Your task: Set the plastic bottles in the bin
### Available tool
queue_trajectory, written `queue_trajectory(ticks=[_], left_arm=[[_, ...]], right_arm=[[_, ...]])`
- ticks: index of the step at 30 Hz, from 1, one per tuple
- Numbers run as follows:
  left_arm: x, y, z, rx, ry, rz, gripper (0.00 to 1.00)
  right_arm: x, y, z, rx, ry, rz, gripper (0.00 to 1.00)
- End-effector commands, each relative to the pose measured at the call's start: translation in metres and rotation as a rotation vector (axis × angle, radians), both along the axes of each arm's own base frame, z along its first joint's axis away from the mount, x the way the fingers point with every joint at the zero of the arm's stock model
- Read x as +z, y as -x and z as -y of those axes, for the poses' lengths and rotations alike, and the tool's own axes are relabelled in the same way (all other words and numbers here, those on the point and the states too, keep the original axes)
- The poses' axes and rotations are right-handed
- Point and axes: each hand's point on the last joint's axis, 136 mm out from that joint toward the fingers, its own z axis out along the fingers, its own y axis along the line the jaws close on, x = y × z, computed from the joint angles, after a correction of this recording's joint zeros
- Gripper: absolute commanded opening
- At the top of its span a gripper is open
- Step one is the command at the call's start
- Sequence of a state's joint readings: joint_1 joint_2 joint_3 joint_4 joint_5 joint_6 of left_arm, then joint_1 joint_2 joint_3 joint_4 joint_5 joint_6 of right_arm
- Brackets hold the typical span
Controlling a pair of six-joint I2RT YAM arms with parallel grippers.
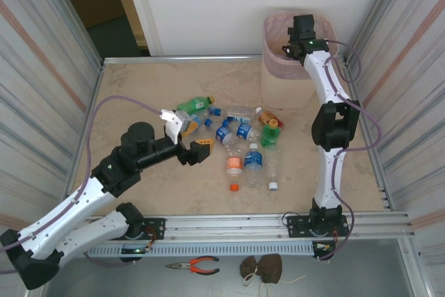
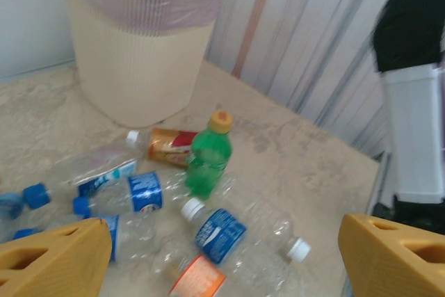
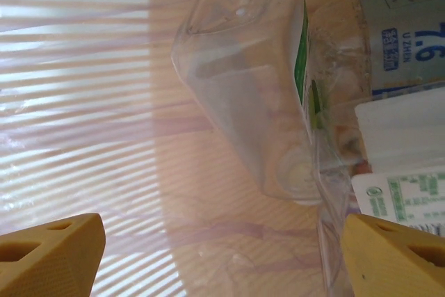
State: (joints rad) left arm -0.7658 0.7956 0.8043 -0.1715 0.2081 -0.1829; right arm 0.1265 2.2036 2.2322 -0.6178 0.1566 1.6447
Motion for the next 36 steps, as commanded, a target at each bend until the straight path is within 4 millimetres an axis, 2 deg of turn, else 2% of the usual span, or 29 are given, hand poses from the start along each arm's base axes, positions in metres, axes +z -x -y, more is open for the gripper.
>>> queue_trajectory(ticks=[1, 11, 16, 21, 25, 29, 33, 36], left_arm=[[-0.011, -0.014, -0.008, 0.055, -0.105, -0.013, 0.85], [-0.054, -0.058, -0.028, 0.155, -0.216, -0.188, 0.83], [-0.08, -0.083, -0.047, 0.204, -0.301, -0.268, 0.83], [-0.117, -0.11, -0.07, 0.276, -0.435, -0.365, 0.82], [-0.141, -0.123, -0.069, 0.213, -0.548, -0.381, 0.84], [-0.164, -0.144, -0.078, 0.195, -0.654, -0.432, 0.85], [-0.181, -0.162, -0.082, 0.181, -0.711, -0.473, 0.85], [-0.195, -0.169, -0.077, 0.142, -0.733, -0.512, 0.85]], right_arm=[[0.076, 0.024, -0.001, 0.015, -0.018, 0.112, 0.87], [0.137, 0.061, -0.009, 0.189, 0.098, 0.211, 0.86], [0.156, 0.086, -0.016, 0.301, 0.162, 0.257, 0.86], [0.156, 0.119, -0.018, 0.353, 0.176, 0.28, 0.85], [0.147, 0.146, -0.011, 0.363, 0.211, 0.275, 0.85], [0.143, 0.172, -0.002, 0.353, 0.214, 0.269, 0.85], [0.139, 0.191, 0.008, 0.337, 0.221, 0.266, 0.85], [0.137, 0.201, 0.015, 0.326, 0.225, 0.26, 0.86]])
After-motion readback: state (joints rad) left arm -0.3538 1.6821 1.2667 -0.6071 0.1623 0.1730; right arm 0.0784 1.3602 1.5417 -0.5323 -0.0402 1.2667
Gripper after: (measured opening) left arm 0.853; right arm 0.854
